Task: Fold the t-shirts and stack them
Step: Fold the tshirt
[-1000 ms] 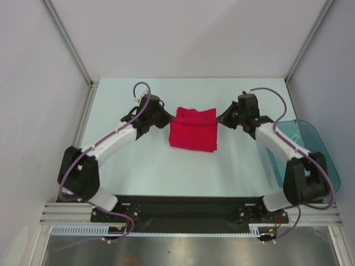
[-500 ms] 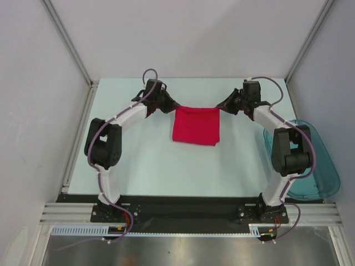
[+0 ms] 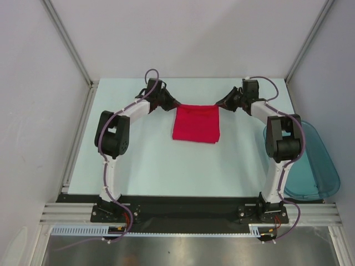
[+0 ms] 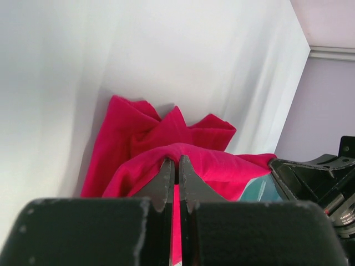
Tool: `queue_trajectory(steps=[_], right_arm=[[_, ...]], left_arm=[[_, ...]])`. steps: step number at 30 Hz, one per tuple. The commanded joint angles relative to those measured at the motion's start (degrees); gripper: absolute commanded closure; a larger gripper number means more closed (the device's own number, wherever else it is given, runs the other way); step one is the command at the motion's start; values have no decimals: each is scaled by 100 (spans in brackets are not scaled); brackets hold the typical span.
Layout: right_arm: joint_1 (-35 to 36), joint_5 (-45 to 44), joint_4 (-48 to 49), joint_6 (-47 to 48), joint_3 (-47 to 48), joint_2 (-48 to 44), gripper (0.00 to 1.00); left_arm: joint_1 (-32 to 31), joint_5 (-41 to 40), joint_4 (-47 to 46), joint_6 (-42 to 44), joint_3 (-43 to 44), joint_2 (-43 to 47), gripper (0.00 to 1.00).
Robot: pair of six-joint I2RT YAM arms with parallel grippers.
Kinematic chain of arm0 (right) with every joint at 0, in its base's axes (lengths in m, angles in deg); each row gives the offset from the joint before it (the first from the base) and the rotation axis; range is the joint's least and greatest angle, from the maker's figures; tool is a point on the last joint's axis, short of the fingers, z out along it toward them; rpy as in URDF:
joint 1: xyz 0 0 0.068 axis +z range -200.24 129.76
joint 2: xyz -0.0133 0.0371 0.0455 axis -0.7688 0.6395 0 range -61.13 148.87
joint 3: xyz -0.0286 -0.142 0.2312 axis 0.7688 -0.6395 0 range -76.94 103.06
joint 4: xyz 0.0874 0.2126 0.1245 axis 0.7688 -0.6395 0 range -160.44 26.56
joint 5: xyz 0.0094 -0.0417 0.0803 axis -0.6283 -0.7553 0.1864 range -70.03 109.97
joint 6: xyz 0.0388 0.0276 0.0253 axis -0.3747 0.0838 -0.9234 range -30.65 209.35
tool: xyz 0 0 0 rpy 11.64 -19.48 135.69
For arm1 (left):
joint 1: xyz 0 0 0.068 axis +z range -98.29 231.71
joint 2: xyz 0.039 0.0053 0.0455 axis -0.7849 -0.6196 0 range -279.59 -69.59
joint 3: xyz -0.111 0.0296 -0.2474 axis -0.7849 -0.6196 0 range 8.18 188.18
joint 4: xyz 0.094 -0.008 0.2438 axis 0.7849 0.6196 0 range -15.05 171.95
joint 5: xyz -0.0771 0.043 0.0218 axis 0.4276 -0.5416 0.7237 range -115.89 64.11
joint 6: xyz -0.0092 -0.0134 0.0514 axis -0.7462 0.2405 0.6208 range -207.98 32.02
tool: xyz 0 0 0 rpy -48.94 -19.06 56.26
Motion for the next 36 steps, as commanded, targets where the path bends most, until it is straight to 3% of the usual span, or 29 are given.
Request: queue_trajectory(steps=[1, 22, 26, 27, 31, 33, 36], right_arm=[[-110, 186, 478, -46, 371, 191, 100], [-295, 872, 692, -46, 1241, 1360, 99], [-321, 995, 490, 76, 1644, 1667, 89], [-347, 960, 54, 216, 1802, 1825, 80], [-680, 451, -1055, 1260, 2533, 1652, 63], [-734, 48, -1555, 1596, 2604, 1362, 55], [-752, 140, -1612, 1800, 2166, 773, 52]], left_arm=[[98, 181, -321, -67, 321, -139, 99], [336, 67, -260, -102, 918, -798, 99], [371, 111, -24, -15, 1198, -991, 82], [371, 15, 73, 81, 1313, -1027, 71], [415, -896, 1520, 1177, 2271, -905, 55], [424, -1197, 1612, 1495, 2107, -389, 49], [389, -1218, 1324, 1541, 1343, 341, 44]])
